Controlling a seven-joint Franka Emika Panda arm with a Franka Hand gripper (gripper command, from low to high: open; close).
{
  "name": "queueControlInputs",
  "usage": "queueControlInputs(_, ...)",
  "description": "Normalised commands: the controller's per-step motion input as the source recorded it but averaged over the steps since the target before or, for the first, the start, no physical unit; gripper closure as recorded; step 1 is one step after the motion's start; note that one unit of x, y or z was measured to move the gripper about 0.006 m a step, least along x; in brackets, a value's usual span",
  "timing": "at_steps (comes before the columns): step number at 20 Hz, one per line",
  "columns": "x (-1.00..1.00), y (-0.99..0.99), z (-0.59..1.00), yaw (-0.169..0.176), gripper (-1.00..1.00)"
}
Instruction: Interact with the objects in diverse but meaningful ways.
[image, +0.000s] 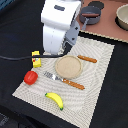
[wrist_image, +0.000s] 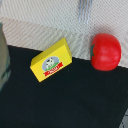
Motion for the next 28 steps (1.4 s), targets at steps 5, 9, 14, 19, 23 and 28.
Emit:
queueControlInputs(5, -0.42, -0.73, -0.32, -0.034, -1.0)
queueControlInputs(9, -0.38, -0.74, -0.35, -0.044, -1.0)
queueControlInputs(14, -0.47, -0.52, -0.44, -0.037, -1.0)
queueControlInputs(19, -0.72, 0.02, -0.27, 0.066, -1.0)
queueControlInputs(23, -0.53, 0.17, -0.03, 0.216, -1.0)
queueControlInputs(28, -0.43, 0.22, 0.02, 0.278, -1.0)
